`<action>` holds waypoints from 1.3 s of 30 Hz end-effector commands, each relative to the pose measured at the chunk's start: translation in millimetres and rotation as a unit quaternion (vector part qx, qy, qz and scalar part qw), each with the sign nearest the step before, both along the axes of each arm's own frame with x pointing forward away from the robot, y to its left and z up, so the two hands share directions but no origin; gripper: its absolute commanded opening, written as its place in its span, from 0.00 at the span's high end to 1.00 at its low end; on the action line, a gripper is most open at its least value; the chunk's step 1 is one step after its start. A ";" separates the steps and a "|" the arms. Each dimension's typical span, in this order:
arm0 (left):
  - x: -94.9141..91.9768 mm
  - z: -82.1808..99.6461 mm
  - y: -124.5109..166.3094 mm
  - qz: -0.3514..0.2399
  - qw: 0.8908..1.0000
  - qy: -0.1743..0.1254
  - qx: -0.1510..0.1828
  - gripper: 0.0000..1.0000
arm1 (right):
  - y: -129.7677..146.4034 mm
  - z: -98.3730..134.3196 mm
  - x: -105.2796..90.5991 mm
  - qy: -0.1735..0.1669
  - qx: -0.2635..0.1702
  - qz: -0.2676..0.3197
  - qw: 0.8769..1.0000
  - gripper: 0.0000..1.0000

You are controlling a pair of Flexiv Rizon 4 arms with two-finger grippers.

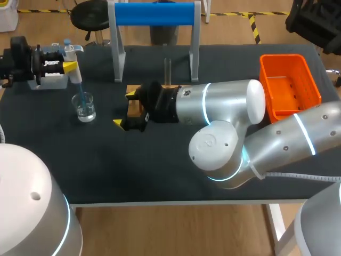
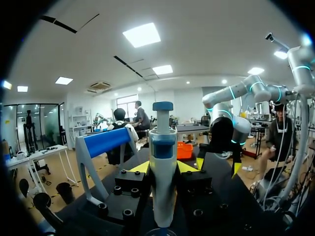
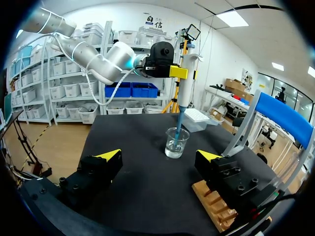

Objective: Invert the test tube, pick up the pipette, mount the tip to pipette, aspirate from beaker and dispense into the tube, eject the tip, return the pipette, and cap with the stopper.

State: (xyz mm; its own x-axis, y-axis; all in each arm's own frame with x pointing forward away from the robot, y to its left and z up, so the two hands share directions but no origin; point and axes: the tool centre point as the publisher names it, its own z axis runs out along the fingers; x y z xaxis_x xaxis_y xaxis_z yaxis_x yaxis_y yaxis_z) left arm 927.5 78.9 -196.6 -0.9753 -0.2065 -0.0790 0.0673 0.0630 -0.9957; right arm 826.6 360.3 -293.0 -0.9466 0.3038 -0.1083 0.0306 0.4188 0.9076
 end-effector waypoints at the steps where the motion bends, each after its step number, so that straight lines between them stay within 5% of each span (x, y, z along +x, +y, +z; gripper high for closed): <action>1: -0.1 -0.2 0.2 0.000 1.000 -0.001 0.000 1.00 | -0.6 0.8 0.5 0.001 -0.001 0.001 1.000 0.00; 10: -0.1 -0.2 0.2 0.000 1.000 -0.001 0.000 1.00 | -2.0 15.0 -3.5 -0.012 0.010 0.030 0.999 0.00; 26: -0.1 -0.2 0.2 0.000 1.000 -0.001 0.000 1.00 | -18.5 80.5 -1.3 -0.023 0.060 0.164 0.984 0.00; 33: -0.1 -0.2 0.2 0.000 1.000 -0.001 0.000 1.00 | -20.3 108.7 9.3 -0.011 0.089 0.179 0.980 0.00; 35: -0.1 -0.2 0.2 0.000 1.000 -0.001 0.000 1.00 | -19.2 116.8 12.4 -0.012 0.094 0.179 0.979 0.19; 36: -0.1 -0.2 0.2 0.000 1.000 -0.001 0.000 1.00 | -18.4 120.4 13.8 -0.011 0.095 0.180 0.979 0.48; 37: -0.1 -0.2 0.2 0.000 1.000 -0.001 0.000 1.00 | -17.4 123.9 15.3 -0.011 0.096 0.177 0.979 0.60; 39: -0.1 -0.2 0.2 0.000 1.000 -0.001 0.000 1.00 | -15.0 130.9 19.5 -0.012 0.095 0.171 0.981 1.00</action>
State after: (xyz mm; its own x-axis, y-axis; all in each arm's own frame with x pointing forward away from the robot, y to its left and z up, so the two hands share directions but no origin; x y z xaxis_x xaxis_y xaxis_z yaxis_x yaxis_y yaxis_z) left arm 927.7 78.8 -196.5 -0.9754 -0.2059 -0.0783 0.0666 0.0633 -0.9958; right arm 841.1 348.5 -168.3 -0.9833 0.1235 -0.1341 -0.1042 0.2226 0.9693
